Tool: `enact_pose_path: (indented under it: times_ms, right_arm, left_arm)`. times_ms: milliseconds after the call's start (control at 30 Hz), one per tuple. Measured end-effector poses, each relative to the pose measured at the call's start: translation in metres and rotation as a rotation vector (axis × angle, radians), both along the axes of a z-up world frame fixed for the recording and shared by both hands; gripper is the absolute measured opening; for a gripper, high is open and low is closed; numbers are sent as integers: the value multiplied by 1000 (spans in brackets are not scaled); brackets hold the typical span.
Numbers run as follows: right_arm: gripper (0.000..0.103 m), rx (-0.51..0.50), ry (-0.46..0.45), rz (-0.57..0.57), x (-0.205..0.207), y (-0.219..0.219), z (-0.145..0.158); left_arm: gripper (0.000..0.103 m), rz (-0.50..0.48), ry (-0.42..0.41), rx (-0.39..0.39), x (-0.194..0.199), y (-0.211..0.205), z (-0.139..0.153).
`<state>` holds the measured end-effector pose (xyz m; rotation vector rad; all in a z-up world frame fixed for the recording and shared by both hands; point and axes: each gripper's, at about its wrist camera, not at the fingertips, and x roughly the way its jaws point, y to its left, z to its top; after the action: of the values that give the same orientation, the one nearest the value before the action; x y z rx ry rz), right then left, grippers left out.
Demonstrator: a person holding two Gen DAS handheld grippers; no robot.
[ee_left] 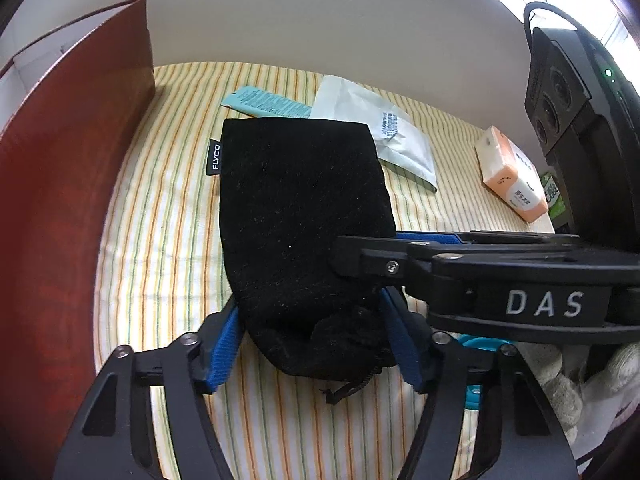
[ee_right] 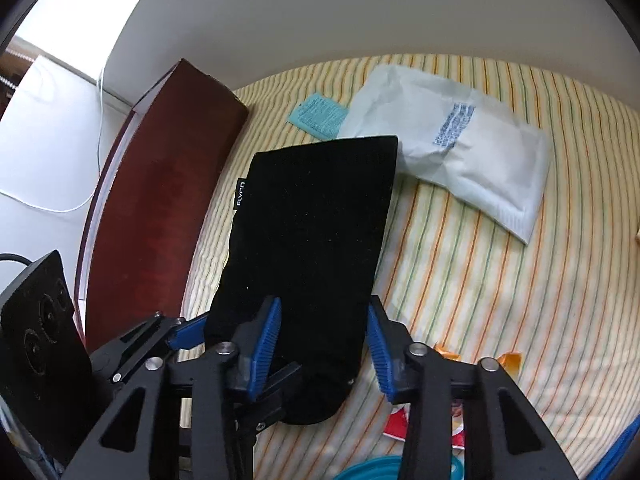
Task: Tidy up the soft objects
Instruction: 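Close the right tool on the black velvet pouch's open end, then carry the pouch with the right tool and lower it into the shoebox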
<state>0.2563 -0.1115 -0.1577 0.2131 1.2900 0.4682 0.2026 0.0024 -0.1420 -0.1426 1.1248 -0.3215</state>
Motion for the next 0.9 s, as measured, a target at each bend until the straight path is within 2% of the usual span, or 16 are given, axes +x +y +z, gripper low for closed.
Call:
enact_pose_path:
  times_ms: [67, 333, 600, 900]
  right_arm:
    - [37, -10, -12, -2, -3, 3, 2]
    - [37, -25, -70, -3, -27, 6, 29]
    - [37, -36, -168, 22, -52, 16, 80]
    - [37, -43, -260, 98, -62, 68, 120]
  left_arm:
    - [57, 7, -8, -5, -3, 1, 3]
    - [55, -5, -67, -19, -22, -4, 28]
    - [56, -7, -167, -16, -47, 9, 71]
    - [56, 45, -239, -19, -62, 51, 106]
